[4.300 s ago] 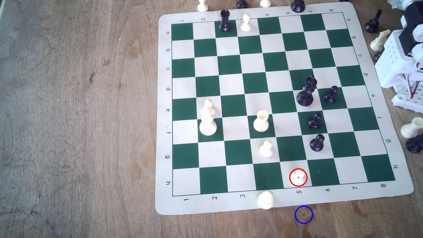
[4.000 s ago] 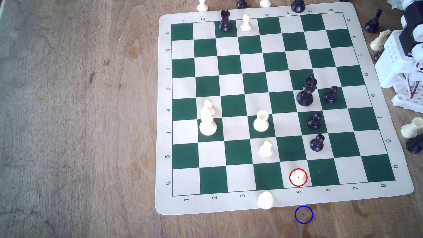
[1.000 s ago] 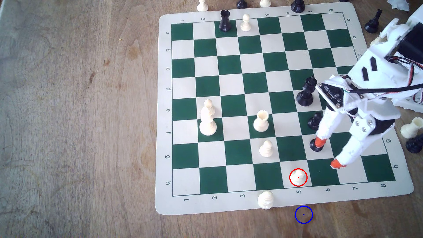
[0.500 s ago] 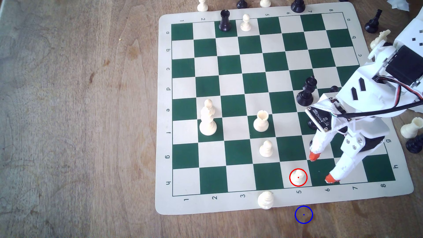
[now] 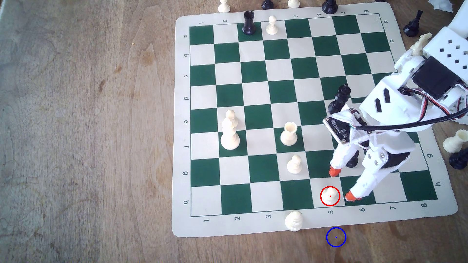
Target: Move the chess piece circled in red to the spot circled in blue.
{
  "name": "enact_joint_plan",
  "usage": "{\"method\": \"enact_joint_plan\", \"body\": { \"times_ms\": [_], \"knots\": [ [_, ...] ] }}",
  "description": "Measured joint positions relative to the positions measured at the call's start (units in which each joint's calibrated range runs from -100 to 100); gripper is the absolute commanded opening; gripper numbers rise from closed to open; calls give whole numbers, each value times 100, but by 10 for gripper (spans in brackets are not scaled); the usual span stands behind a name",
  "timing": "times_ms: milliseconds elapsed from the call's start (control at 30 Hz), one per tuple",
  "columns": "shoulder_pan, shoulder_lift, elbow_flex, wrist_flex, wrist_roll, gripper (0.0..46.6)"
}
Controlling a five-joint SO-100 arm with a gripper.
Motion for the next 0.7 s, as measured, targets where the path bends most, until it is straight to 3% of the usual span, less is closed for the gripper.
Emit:
{"method": "enact_joint_plan", "body": {
  "times_ms": [700],
  "knots": [
    [-52, 603, -560, 0, 5, 155]
  ]
}}
